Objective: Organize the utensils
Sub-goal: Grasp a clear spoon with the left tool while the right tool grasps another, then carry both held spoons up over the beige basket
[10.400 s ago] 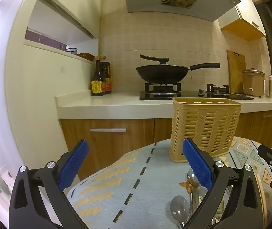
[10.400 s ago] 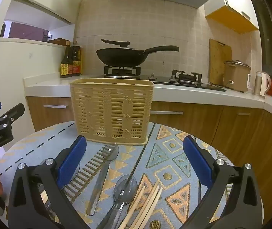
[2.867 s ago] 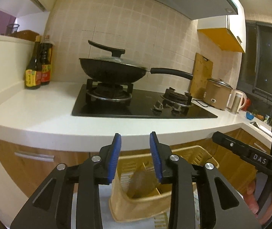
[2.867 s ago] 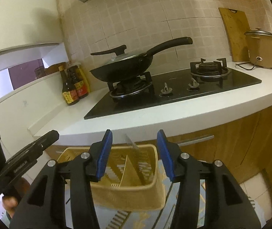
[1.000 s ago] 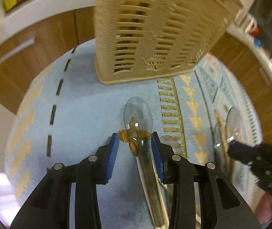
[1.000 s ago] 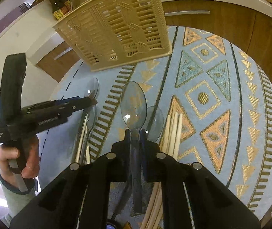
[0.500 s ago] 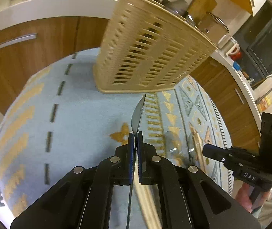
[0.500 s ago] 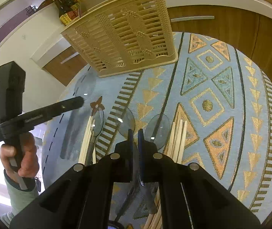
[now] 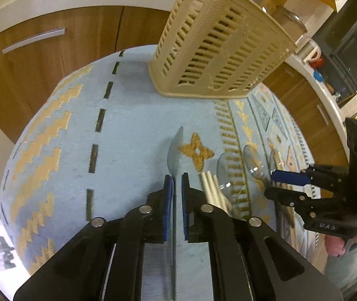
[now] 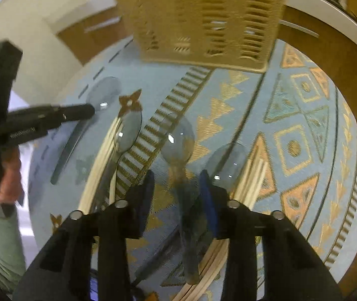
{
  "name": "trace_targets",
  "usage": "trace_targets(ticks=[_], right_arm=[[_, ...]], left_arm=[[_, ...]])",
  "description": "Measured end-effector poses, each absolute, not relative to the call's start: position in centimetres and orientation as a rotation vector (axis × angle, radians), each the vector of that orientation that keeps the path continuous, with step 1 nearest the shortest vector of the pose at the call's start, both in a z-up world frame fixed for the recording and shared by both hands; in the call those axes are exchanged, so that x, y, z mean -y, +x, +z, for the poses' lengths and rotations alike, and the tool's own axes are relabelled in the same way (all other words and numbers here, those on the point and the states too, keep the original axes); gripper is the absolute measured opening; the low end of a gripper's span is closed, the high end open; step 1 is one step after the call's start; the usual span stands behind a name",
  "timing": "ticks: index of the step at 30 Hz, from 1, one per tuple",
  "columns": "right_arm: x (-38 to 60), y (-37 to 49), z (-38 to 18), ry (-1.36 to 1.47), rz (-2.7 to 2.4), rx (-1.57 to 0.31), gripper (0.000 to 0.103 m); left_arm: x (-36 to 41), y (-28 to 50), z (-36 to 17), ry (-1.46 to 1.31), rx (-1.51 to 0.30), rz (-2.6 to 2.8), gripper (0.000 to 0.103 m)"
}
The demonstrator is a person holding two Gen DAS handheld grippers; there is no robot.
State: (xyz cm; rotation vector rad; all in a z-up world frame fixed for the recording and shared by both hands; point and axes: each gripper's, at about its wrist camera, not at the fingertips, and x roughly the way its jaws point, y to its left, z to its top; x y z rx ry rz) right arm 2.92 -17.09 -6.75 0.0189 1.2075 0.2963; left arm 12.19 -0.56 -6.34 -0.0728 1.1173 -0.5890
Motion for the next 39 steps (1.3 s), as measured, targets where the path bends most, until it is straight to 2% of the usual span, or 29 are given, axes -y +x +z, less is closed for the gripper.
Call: trace_targets(ticks=[2, 5, 8, 11, 12, 13, 15, 20, 30, 34, 39], right_arm=[[16.7, 3.3, -7.1, -0.015, 0.288, -1.229, 0.032], [16.1, 3.6, -7.3, -0.077, 0.277, -1.246, 0.027], [15.4, 3.9, -7.2, -0.13, 0.261, -1.262, 0.022], [14.6, 4.2, -7.2, -0.135, 0.273, -1.279, 0.01], [14.3, 4.1, -7.2, -0.139, 0.269, -1.279, 0.01], [14.1, 4.1, -7.1, -0.14, 0.269, -1.273, 0.01], [13.6, 3.9, -7.0, -0.121, 0.275, -1.255, 0.01], [15.2, 2.3, -3.5, -0.006, 0.352, -1.111, 0.01], [19.7, 2.8, 8.5, 0.176, 0.397, -0.626, 0.01], [22.1, 4.8, 11.7, 0.238, 0.354, -0.504, 0.01], [24.0, 8.5, 13.5, 0.267, 0.293, -0.426, 0.01]], left_arm=[[0.1, 11.9, -6.2, -0.031, -1.112, -0.57, 0.025], [0.0, 11.3, -5.9, 0.02, -1.113, -0.552, 0.03], [1.4, 10.7, -6.1, 0.139, -1.121, -0.502, 0.03], [3.8, 10.2, -6.2, 0.289, -1.113, -0.427, 0.029], [4.3, 10.0, -6.3, 0.325, -1.106, -0.41, 0.027], [5.2, 9.6, -6.3, 0.378, -1.093, -0.407, 0.01], [5.7, 9.4, -6.2, 0.382, -1.092, -0.419, 0.01], [4.5, 8.9, -3.7, 0.258, -0.992, -0.46, 0.01], [1.1, 9.9, 8.1, -0.129, -0.627, -0.603, 0.01], [2.0, 11.8, 11.9, -0.178, -0.495, -0.59, 0.01], [4.2, 14.1, 13.5, -0.206, -0.365, -0.567, 0.01]])
